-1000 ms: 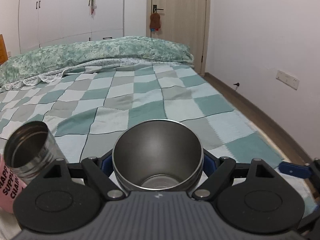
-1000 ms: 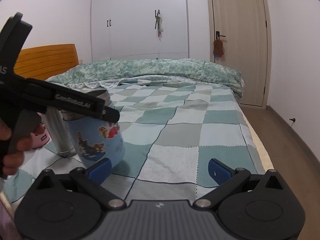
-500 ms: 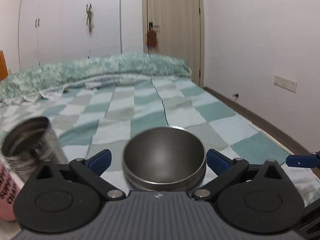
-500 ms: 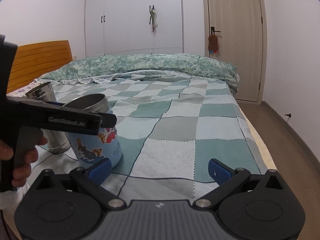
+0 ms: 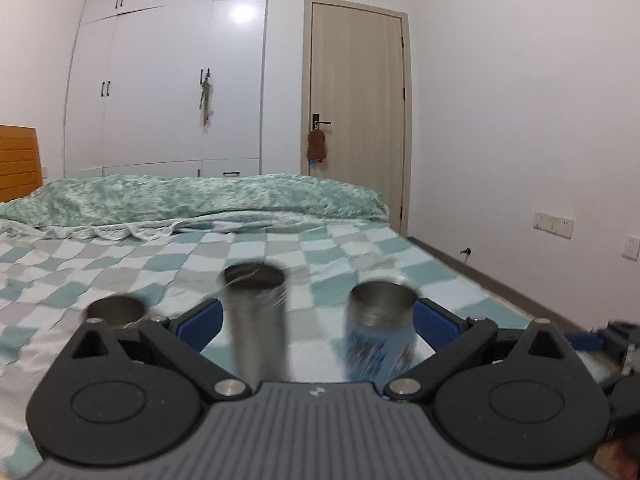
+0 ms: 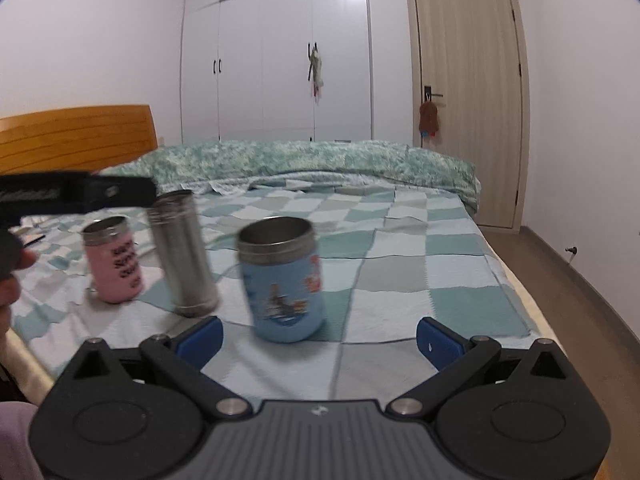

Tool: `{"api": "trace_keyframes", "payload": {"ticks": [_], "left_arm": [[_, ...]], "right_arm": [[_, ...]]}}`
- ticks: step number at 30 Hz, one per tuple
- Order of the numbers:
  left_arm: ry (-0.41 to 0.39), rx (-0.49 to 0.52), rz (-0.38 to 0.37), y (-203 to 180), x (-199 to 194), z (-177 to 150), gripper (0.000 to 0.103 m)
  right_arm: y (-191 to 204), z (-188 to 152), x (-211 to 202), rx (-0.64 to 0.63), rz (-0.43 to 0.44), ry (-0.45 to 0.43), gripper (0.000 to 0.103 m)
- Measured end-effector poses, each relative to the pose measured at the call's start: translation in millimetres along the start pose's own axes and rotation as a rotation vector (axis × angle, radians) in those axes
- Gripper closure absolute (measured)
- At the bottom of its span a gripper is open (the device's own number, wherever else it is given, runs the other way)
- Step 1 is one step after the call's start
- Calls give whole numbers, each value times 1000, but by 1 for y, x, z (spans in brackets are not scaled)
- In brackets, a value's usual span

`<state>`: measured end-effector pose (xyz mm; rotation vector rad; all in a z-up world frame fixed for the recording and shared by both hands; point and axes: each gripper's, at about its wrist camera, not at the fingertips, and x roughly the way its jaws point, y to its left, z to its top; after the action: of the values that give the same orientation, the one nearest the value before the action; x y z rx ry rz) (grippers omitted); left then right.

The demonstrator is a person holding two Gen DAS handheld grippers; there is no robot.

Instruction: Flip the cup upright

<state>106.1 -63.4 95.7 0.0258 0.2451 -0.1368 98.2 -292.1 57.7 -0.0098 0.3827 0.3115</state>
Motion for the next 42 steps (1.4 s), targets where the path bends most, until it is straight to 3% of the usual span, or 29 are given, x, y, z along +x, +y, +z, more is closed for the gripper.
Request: {"api": "trace_keyframes", "payload": {"ticks": [7, 17, 21, 42], "left_arm": [[-20, 13, 83, 35, -52, -51, 0], [-51, -63, 181, 54, -82, -116, 0], [-105, -66, 207, 53, -90, -119, 0], [-123, -2, 202, 41, -87, -124, 0]], "right_arm": [[39, -41, -34, 9, -48, -101, 0], [59, -79, -66, -18, -120, -217, 0], [62, -82, -64, -32, -139, -224, 0], [61, -87, -69, -38, -151, -259, 0]]}}
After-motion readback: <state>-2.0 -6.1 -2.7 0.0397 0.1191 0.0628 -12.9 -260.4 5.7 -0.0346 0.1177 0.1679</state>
